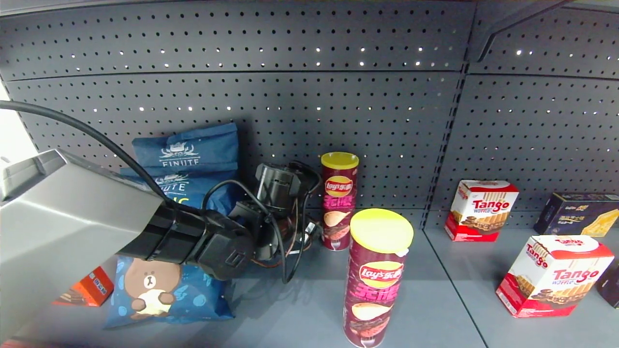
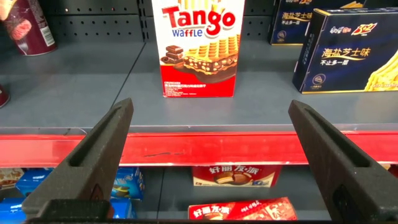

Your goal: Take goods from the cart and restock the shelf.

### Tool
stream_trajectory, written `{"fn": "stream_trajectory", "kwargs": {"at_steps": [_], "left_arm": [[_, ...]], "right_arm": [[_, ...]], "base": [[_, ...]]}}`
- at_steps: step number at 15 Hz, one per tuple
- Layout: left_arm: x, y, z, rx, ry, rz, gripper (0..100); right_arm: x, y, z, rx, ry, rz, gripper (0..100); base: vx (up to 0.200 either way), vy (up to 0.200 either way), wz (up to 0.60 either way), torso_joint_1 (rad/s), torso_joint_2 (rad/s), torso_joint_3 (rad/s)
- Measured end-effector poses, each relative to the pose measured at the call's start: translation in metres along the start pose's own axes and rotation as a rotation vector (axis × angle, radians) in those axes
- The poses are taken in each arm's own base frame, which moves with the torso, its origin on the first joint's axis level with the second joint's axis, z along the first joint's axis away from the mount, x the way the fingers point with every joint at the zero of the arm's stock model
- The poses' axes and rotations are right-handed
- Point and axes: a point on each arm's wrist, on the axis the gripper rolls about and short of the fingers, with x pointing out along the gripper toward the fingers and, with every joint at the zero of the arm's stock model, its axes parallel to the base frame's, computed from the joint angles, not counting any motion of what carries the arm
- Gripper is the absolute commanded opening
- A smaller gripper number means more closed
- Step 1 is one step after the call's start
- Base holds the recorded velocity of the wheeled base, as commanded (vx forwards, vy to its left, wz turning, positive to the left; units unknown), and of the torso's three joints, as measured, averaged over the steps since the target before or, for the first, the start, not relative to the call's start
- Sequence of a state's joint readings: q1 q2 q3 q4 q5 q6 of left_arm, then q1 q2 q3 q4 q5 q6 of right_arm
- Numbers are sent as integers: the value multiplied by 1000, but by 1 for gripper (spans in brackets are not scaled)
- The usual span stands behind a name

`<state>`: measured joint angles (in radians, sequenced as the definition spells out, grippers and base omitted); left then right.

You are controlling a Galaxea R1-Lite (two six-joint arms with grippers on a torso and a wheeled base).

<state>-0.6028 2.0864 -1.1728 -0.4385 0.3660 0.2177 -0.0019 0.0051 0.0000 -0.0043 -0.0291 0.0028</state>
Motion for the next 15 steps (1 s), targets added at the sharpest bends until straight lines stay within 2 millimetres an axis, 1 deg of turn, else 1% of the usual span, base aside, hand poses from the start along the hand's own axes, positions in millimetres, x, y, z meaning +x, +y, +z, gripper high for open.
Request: {"fn": "stream_trajectory", "kwargs": {"at_steps": [4,7,11,15], "left_arm": [[0,0,-1,0,3,1,100],[-5,5,3,-6,-10,10,100],[-31,22,21,-34,-74,30,100],[-69,38,27,-50,-114,38,100]], "right_arm": [[0,0,0,0,0,0,100],[0,0,0,0,0,0,100],[0,0,0,0,0,0,100],[0,0,0,0,0,0,100]], "base": [[0,0,0,0,0,0],[0,0,0,0,0,0],[0,0,0,0,0,0],[0,0,0,0,0,0]]}}
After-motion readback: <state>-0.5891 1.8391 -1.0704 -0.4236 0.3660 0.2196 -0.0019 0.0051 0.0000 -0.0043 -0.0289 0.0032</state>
